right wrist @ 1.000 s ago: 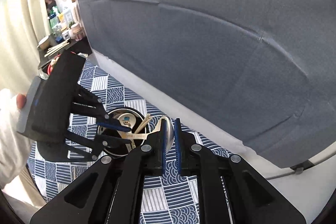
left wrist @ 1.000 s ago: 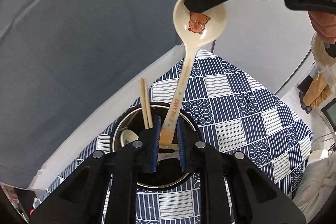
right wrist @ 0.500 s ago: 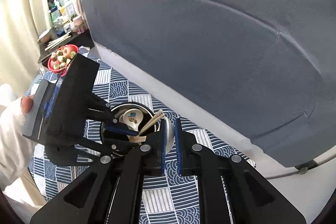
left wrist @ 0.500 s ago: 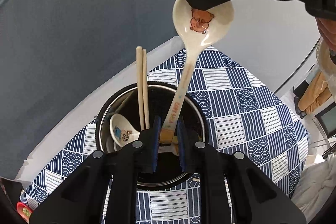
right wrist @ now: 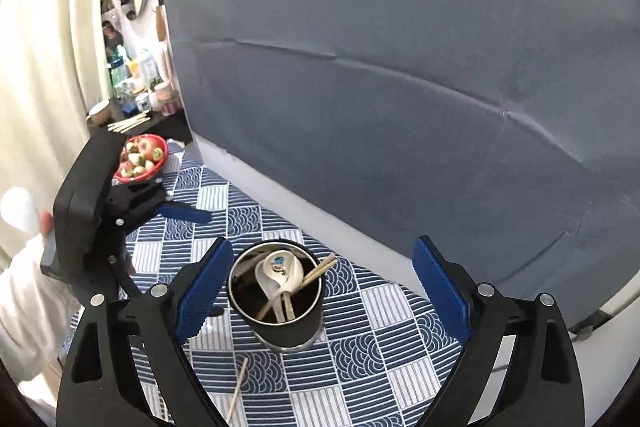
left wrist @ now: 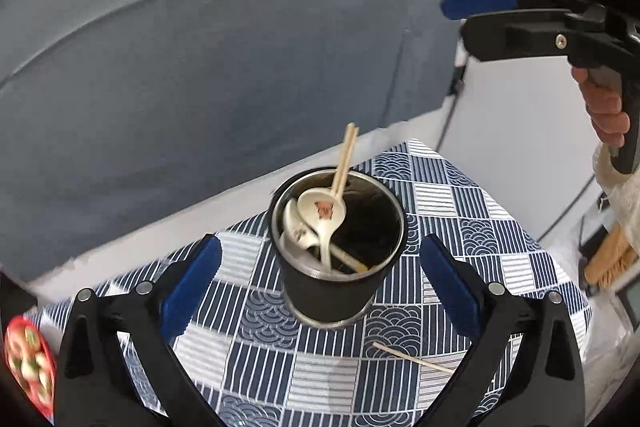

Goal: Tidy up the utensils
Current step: 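Move the right gripper back toward the loose chopsticks on the table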

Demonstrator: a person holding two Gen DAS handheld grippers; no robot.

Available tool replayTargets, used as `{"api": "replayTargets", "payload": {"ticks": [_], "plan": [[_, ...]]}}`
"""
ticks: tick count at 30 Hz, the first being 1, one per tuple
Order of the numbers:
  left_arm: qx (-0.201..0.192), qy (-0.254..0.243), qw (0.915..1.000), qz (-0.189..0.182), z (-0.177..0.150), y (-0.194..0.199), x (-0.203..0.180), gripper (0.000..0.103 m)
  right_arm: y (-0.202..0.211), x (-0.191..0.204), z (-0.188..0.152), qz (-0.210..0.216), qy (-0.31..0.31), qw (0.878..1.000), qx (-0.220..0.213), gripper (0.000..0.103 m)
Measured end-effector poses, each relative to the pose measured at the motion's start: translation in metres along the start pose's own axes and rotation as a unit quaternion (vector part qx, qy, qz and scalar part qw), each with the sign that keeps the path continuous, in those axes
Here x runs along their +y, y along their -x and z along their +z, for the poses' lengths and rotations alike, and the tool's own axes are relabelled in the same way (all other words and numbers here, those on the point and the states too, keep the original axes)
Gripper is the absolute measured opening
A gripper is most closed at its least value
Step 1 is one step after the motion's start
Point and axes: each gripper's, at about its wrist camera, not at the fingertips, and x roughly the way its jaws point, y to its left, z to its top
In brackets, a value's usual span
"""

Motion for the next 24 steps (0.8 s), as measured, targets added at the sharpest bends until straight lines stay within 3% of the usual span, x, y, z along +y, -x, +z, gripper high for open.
{"api": "replayTargets", "payload": {"ticks": [5,15,18,24], "plan": [[-0.006,0.037,0.9975,0.06,-0.024,0.017,-0.009,0.097,0.011,0.012,-0.01,0.021,0.015,1.0,0.003,0.088],[-0.025,0.113,0.9856,0.123,-0.068,0.052,-0.028,0.097,0.028,0.039,-0.04,0.042,0.051,0.998,0.002,0.093],[-0.023,0.12,0.9853,0.119,-0.084,0.062,-0.04,0.097,0.029,0.042,-0.051,0.053,0.044,0.998,0.005,0.094],[-0.011,0.154,0.9767,0.15,-0.115,0.073,-0.061,0.097,0.024,0.044,-0.074,0.067,0.016,0.998,0.012,0.095]]}}
